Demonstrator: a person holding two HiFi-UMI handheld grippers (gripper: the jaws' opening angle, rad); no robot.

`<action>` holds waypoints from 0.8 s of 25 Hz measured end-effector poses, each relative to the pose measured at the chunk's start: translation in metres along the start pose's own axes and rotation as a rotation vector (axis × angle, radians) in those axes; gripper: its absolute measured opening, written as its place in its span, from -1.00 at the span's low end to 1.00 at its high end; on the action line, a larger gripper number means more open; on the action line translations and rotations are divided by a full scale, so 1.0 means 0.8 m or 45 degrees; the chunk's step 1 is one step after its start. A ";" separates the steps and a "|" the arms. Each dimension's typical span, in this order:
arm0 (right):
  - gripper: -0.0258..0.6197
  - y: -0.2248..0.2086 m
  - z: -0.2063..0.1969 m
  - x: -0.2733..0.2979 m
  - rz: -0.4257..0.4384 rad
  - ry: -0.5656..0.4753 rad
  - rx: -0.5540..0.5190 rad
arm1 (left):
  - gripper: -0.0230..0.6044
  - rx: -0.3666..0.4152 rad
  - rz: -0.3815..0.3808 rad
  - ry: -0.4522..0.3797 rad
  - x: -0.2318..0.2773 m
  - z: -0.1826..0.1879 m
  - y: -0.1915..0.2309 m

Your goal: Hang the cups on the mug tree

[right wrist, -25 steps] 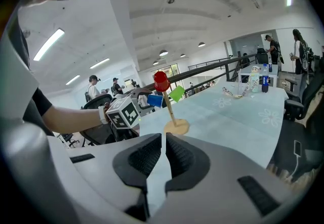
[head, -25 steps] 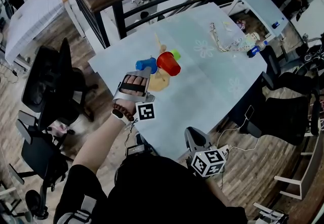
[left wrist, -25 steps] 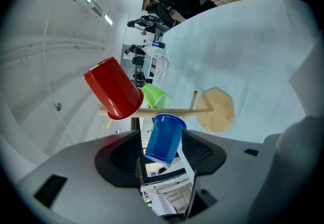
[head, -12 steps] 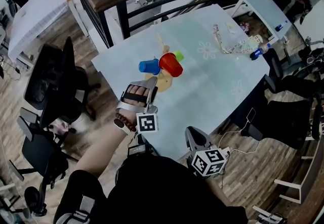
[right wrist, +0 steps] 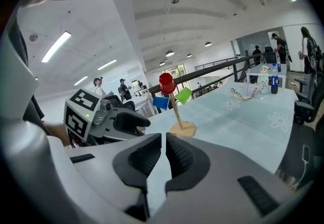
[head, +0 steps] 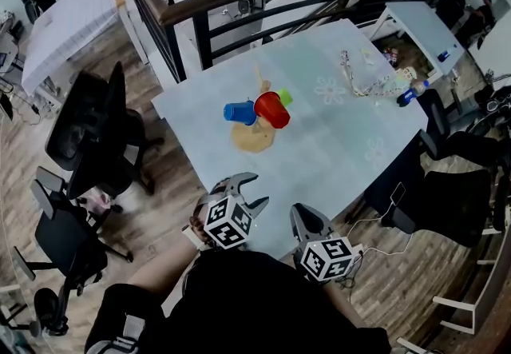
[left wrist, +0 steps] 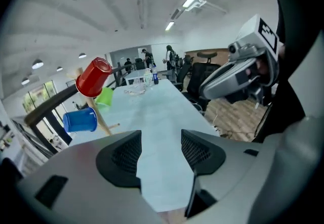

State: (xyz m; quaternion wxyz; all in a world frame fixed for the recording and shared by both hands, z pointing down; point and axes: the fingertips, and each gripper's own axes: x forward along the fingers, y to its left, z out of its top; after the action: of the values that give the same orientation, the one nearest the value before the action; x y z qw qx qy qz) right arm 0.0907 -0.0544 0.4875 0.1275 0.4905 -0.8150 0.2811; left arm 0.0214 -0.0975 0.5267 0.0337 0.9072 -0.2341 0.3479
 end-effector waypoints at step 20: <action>-0.77 0.024 0.018 -0.029 0.155 -0.134 -0.080 | -0.85 -0.142 0.260 -0.466 -0.139 0.123 -0.033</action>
State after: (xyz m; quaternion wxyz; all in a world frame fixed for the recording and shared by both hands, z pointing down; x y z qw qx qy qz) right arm 0.0865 -0.0388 0.4581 0.0826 0.4500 -0.8572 0.2365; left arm 0.0214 -0.0510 0.3831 0.0054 0.9235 -0.3460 0.1654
